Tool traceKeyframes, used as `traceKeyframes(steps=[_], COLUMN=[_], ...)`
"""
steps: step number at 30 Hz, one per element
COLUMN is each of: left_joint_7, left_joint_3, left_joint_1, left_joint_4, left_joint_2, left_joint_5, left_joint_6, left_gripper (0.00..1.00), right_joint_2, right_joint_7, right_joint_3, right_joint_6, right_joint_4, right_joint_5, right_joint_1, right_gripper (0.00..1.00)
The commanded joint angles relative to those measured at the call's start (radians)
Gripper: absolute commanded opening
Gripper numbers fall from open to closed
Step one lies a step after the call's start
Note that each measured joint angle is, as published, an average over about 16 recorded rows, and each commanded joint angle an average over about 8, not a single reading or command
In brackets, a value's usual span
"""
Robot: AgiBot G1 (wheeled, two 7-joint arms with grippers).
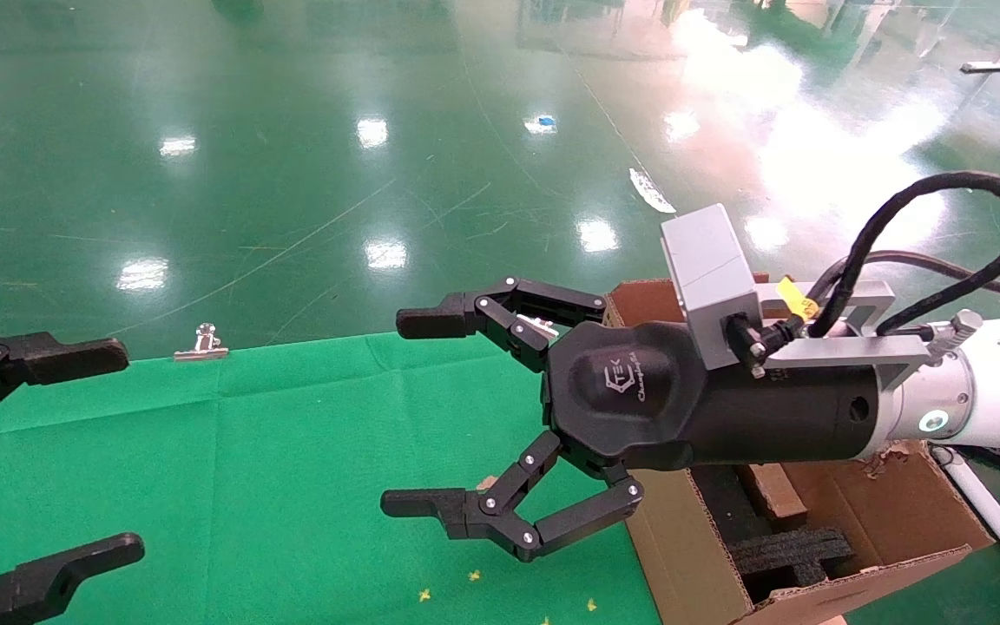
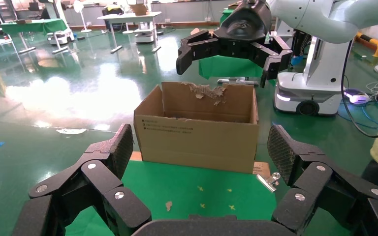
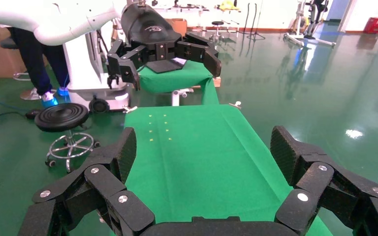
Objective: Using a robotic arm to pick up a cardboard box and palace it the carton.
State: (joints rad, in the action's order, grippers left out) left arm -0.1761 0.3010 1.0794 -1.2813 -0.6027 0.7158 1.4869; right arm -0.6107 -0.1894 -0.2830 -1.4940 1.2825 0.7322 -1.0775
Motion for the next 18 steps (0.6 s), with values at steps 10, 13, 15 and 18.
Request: traceKeyframes(steps=[10,13,15,18], left_joint_7=[0.000,0.000,0.000,0.000], left_joint_3=[0.000,0.000,0.000,0.000], left_joint_1=[0.000,0.000,0.000,0.000], left_joint_4=[0.000,0.000,0.000,0.000], left_joint_2=[0.000,0.000,0.000,0.000], left_joint_5=[0.000,0.000,0.000,0.000], left_joint_6=[0.000,0.000,0.000,0.000], left_gripper=[1.00,1.00,1.00,1.00], right_joint_2=[0.000,0.000,0.000,0.000], right_joint_7=[0.000,0.000,0.000,0.000], right_joint_3=[0.000,0.000,0.000,0.000], right_joint_6=[0.000,0.000,0.000,0.000], right_joint_4=[0.000,0.000,0.000,0.000], right_joint_5=[0.000,0.000,0.000,0.000], right_joint_1=[0.000,0.000,0.000,0.000], right_gripper=[1.00,1.00,1.00,1.00])
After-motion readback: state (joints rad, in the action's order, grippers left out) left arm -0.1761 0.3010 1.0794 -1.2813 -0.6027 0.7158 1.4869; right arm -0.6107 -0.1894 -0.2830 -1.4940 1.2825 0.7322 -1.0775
